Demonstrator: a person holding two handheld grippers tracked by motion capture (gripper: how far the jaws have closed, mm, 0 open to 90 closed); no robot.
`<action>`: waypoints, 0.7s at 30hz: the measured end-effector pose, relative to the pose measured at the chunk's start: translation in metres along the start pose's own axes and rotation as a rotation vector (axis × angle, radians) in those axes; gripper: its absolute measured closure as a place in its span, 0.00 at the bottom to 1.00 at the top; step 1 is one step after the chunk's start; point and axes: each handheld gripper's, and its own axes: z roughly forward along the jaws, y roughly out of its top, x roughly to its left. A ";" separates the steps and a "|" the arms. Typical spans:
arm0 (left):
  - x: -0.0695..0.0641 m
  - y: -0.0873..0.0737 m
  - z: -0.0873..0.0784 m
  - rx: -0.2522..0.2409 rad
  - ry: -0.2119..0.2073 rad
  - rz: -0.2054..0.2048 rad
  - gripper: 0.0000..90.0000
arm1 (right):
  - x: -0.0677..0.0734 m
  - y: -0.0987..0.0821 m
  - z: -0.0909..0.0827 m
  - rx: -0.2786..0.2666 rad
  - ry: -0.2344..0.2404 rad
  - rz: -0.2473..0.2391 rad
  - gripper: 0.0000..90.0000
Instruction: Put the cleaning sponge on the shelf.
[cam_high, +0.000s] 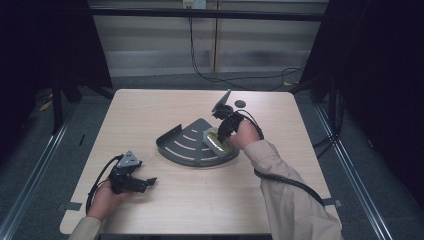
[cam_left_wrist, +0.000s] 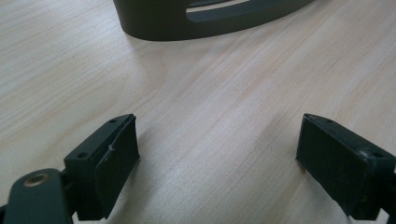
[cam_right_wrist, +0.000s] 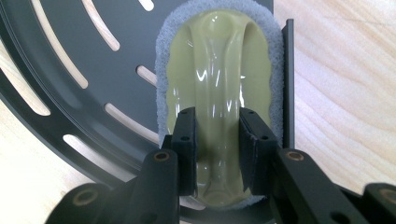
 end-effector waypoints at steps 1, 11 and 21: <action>0.000 0.000 0.000 0.001 -0.001 0.002 0.14 | 0.000 0.000 0.000 0.000 0.000 0.000 0.78; 0.000 0.000 0.000 0.001 0.000 0.002 0.14 | -0.002 0.000 -0.002 0.018 -0.013 0.016 0.72; 0.000 0.000 0.000 0.000 0.000 0.000 0.14 | -0.002 -0.002 -0.002 0.011 -0.036 0.021 0.51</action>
